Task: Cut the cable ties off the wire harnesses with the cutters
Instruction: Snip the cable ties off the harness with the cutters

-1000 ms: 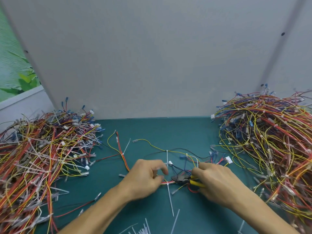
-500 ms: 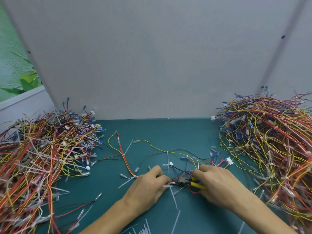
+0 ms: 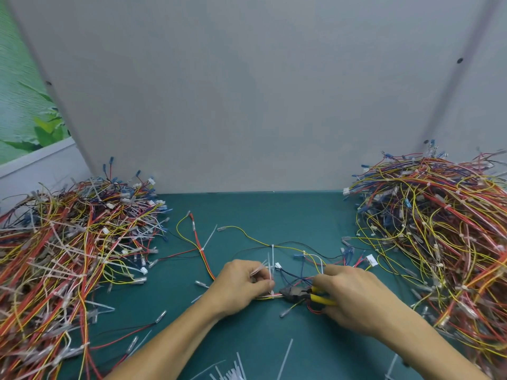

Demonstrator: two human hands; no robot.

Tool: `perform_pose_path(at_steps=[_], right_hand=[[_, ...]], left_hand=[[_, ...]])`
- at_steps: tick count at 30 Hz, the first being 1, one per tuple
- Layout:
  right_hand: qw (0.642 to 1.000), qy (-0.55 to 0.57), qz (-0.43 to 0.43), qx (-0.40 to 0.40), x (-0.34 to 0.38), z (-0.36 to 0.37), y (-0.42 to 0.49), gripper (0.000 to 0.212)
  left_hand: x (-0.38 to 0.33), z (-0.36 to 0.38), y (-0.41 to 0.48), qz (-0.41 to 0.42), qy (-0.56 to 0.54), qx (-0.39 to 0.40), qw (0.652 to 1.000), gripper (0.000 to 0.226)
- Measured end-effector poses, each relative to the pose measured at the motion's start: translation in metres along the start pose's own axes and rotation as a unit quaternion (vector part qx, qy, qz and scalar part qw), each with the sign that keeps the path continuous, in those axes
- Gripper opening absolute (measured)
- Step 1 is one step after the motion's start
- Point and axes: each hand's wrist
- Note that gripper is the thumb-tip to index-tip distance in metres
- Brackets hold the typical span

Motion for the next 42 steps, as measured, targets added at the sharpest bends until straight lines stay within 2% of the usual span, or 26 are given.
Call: perform_pose_path(at_steps=[4,12,27,38,42], right_hand=[[1.0,0.027,-0.01,-0.008,0.001,-0.003,0.0,0.031],[0.999,0.045,-0.016,-0.006,0.002,-0.006,0.004,0.026],[0.999,0.038,-0.034,0.014,0.006,-0.012,0.012,0.017],[0.999,0.038,-0.022,0.032,-0.005,-0.021,0.013,0.024],[0.998,0.039,-0.031,0.037,0.0,-0.021,0.017,0.018]], left_hand=[[0.005,-0.001,-0.001,-0.011,-0.047,0.004,0.999,0.01],[0.009,-0.001,0.0,-0.02,-0.087,0.022,0.996,0.008],[0.007,-0.003,0.0,-0.013,-0.101,0.034,0.994,0.013],[0.009,-0.004,0.001,-0.012,-0.112,0.038,0.993,0.01],[0.009,-0.004,0.001,-0.01,-0.106,0.037,0.994,0.012]])
Point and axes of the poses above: each hand's wrist, its own y-axis towards the middle knuckle, its own z-axis out of the palm, x = y × z, and after that the axes turned 1 degree about -y, right-handed
